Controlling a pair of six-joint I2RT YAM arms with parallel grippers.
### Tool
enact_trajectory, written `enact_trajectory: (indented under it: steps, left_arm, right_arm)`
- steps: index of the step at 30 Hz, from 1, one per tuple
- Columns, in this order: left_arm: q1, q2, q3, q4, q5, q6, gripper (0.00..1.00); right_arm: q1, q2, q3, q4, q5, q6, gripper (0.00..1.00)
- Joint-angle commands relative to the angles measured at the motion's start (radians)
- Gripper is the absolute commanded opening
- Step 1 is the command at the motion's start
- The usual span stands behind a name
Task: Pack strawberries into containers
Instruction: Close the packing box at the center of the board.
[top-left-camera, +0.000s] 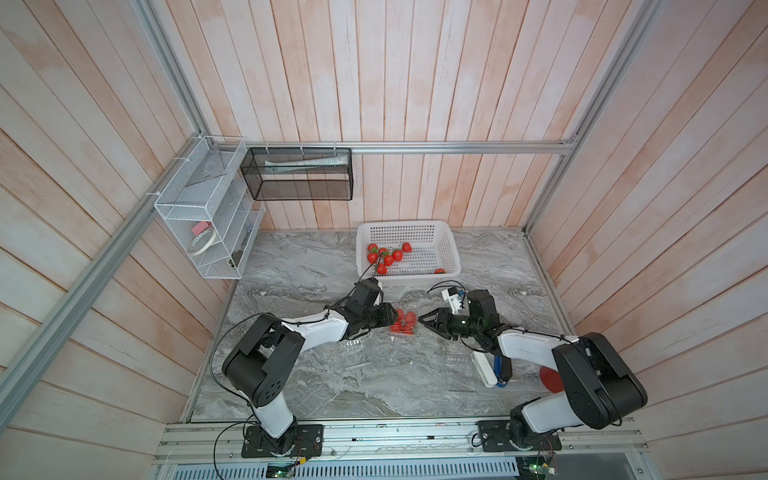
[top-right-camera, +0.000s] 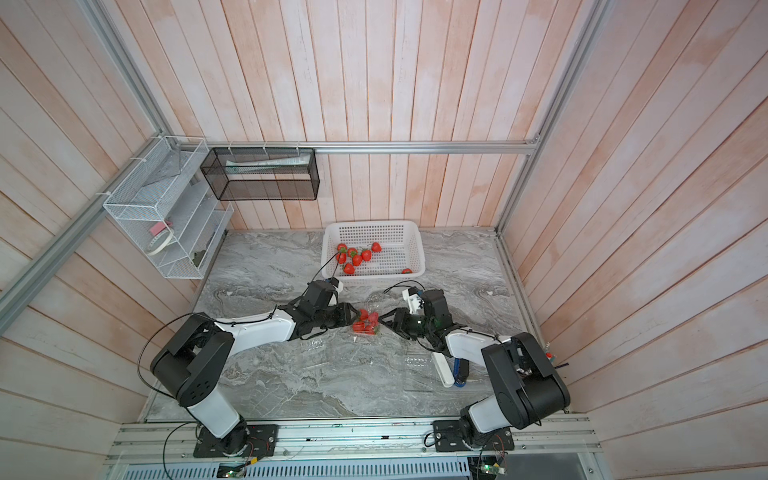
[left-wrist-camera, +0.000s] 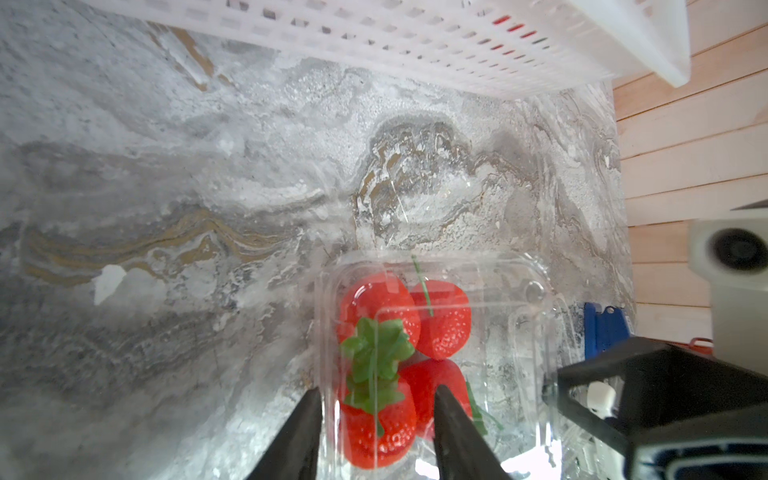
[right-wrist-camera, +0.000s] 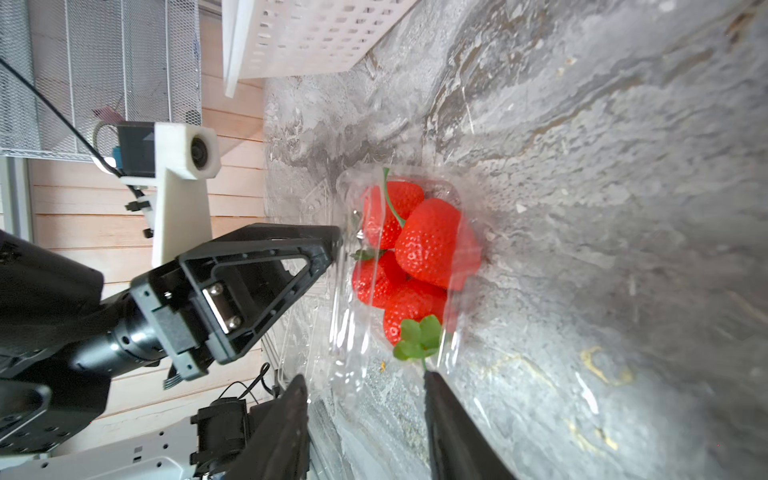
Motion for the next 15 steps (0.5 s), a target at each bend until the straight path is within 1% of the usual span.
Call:
enact_trajectory:
  steps: [1, 2, 4, 5, 6, 12, 15]
  left_arm:
    - [-0.004, 0.013, 0.026, -0.013, 0.009, 0.017, 0.46]
    - [-0.004, 0.013, 0.026, -0.013, 0.009, 0.016, 0.46]
    - [-0.005, 0.012, 0.028, -0.015, 0.009, 0.017, 0.46]
    - [-0.005, 0.011, 0.027, -0.015, 0.008, 0.016, 0.46]
    - [-0.005, 0.011, 0.027, -0.016, 0.008, 0.017, 0.46]
    - [-0.005, 0.012, 0.029, -0.019, 0.008, 0.017, 0.46]
    - [-0.006, 0.015, 0.031, -0.017, 0.009, 0.017, 0.46]
  right_arm:
    - [-0.003, -0.037, -0.022, -0.102, -0.002, -0.043, 0.33]
    - [-0.007, -0.049, -0.027, -0.121, 0.004, -0.051, 0.27]
    - [-0.01, -0.066, -0.032, -0.153, 0.018, -0.066, 0.2]
    - [-0.011, -0.073, -0.028, -0.181, 0.026, -0.079, 0.14]
    - [-0.012, -0.075, -0.021, -0.205, 0.029, -0.091, 0.1]
    - [-0.011, -0.051, 0.003, -0.293, 0.061, -0.15, 0.08]
    - [-0.006, -0.005, 0.005, -0.253, 0.051, -0.138, 0.08]
